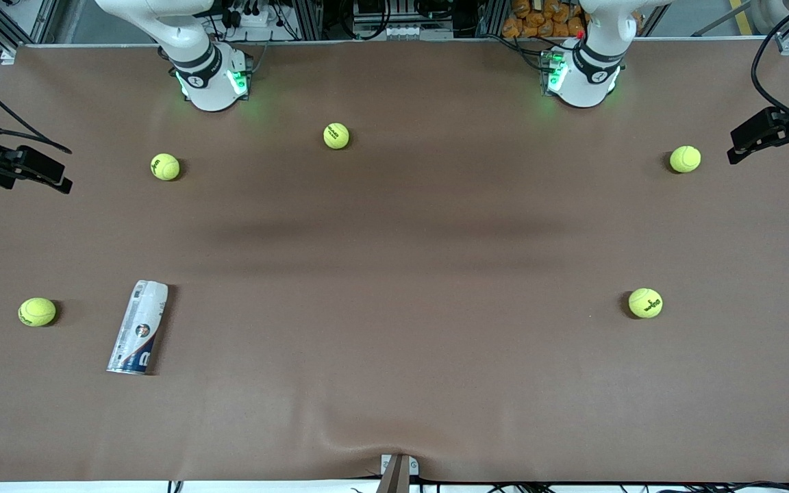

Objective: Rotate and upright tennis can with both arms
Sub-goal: 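Reach the right gripper down toward the lying tennis can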

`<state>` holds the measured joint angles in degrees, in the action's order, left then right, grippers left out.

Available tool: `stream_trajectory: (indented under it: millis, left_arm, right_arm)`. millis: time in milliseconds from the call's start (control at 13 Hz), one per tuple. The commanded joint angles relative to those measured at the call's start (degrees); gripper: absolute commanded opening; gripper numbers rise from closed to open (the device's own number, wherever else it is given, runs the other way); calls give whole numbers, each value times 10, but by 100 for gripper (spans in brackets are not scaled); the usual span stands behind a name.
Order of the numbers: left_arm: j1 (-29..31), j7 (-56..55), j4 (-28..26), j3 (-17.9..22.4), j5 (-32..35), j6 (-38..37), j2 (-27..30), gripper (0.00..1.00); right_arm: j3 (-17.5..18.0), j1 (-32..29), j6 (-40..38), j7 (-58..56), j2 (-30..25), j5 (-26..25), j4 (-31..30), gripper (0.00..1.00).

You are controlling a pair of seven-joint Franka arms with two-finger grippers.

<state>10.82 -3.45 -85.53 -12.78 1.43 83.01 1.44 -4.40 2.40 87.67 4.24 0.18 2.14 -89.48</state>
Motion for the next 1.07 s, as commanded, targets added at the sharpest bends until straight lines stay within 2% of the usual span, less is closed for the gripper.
stream_trajectory:
  millis: [0,537,844,997]
  left_arm:
    - [5,6,2,-4,2,-9,5,100]
    - [3,1,6,-2,2,-9,-1,100]
    - [5,8,5,-2,2,-9,-1,100]
    - [3,8,3,-2,2,-9,-1,100]
  right_arm:
    - [5,-9,0,-12,-3,-6,1,100]
    - [4,-10,2,-12,10,-6,-10,100]
    - [4,-12,12,-13,82,-6,-10,100]
    - [4,-15,54,-14,126,-6,-9,100]
